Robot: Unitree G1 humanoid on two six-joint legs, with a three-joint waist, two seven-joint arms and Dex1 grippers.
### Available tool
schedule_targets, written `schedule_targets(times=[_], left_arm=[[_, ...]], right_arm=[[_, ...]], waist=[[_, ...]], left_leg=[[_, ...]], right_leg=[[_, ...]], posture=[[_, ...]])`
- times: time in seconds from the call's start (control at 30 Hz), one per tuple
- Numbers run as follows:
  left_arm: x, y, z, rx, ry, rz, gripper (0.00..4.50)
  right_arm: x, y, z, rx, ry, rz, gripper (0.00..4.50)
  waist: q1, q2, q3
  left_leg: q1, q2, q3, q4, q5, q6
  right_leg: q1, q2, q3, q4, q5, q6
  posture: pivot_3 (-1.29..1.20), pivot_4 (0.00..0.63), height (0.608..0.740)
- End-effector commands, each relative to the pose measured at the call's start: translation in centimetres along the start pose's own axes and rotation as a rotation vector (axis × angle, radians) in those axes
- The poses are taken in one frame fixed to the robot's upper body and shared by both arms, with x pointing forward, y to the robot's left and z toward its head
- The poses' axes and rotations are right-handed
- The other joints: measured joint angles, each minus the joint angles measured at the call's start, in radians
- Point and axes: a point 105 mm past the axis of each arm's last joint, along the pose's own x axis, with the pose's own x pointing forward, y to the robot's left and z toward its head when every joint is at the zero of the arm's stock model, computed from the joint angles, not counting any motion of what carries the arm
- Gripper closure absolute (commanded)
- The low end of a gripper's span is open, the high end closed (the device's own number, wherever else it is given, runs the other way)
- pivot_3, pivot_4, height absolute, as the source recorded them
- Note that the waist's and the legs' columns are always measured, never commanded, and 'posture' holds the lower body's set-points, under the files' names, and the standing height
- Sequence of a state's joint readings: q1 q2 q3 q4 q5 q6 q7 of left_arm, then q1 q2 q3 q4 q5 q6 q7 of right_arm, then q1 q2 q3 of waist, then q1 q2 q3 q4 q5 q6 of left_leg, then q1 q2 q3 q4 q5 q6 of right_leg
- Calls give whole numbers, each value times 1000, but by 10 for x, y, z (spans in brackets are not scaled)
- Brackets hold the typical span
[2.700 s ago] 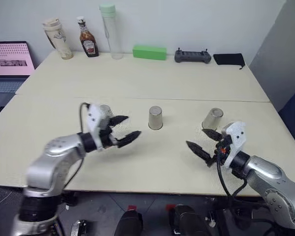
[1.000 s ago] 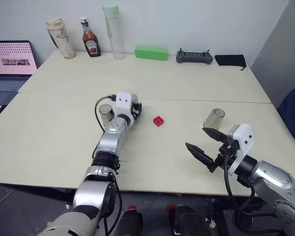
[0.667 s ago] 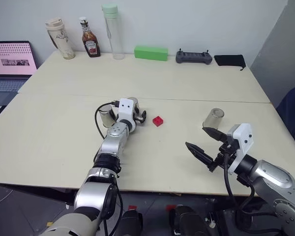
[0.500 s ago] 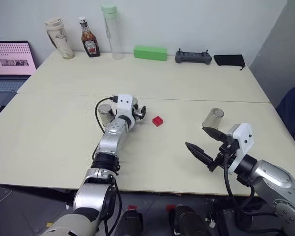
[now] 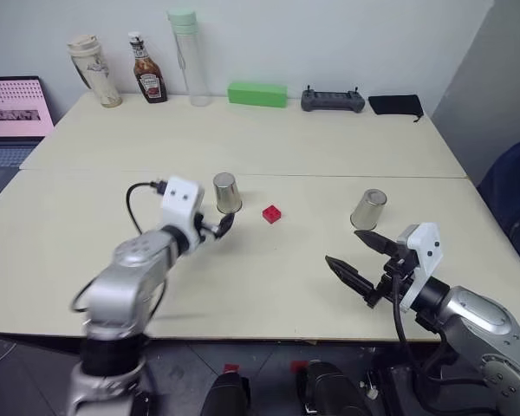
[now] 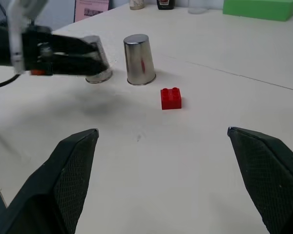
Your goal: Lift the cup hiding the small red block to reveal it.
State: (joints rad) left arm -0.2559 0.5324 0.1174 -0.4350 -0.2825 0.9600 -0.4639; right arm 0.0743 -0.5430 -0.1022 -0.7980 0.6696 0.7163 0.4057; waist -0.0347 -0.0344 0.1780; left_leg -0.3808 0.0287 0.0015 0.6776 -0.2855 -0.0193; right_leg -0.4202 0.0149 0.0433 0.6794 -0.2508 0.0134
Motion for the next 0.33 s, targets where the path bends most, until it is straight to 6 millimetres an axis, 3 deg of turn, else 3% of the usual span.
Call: schedule_targets(times=[0.03,0.33], left_arm=[[-22,17,2,92,6,-36,33],[-45,10,3,137,-10,-253,33]], right_arm=[[-8,-2,7,-22,-24,1,0],[-9,-8,7,-29,-14,6,0]], waist=[[5,0,0],[7,0,0]], left_leg=[[0,0,0,0,0,0],[-1,-1,2,0,0,0]], right_leg=[[0,0,0,0,0,0],[0,-2,1,-4,0,0]], posture=[[0,150,740],[0,150,740]])
